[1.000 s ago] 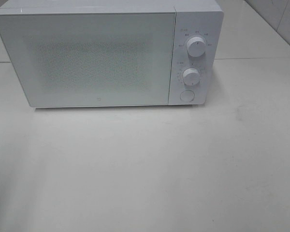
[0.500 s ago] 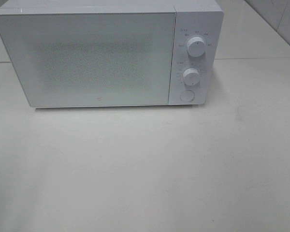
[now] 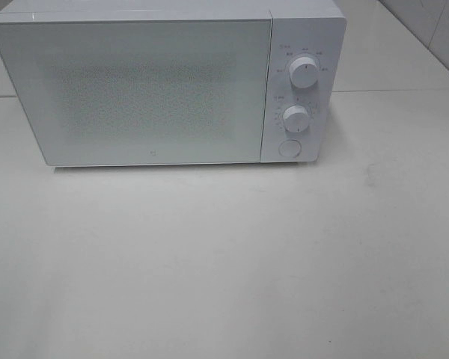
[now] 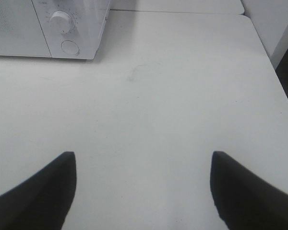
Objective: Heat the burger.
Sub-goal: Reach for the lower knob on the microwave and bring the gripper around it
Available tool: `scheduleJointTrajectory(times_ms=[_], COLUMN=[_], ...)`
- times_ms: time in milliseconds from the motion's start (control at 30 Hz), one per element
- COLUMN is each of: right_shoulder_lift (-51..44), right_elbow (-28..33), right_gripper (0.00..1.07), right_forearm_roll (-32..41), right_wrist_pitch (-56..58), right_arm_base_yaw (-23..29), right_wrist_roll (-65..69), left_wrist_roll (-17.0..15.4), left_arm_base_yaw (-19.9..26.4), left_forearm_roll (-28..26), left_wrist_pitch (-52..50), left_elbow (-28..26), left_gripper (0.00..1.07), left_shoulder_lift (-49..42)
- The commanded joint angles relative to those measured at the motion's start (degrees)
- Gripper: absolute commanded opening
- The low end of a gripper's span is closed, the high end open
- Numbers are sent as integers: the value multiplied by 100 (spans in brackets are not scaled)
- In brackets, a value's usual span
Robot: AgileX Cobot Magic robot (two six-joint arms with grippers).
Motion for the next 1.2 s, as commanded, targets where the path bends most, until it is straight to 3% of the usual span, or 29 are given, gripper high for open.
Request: scheduleJointTrajectory(times_ms=[33, 1200], right_shoulder_lift=[-149, -52], right_elbow=[6, -29], right_gripper=[74, 74], right_forearm_roll=[0, 0], right_wrist_pitch=[-63, -97], right_arm_base_yaw=[-40, -23], right_wrist_roll=[-63, -52], left_wrist_roll=[11, 6], left_arm_base_yaw=[17, 17], left_forearm_roll=[-23, -23], left_wrist_pitch=[-11, -17], left_elbow=[6, 6], left_gripper=[100, 100], left_shoulder_lift=[-218, -178])
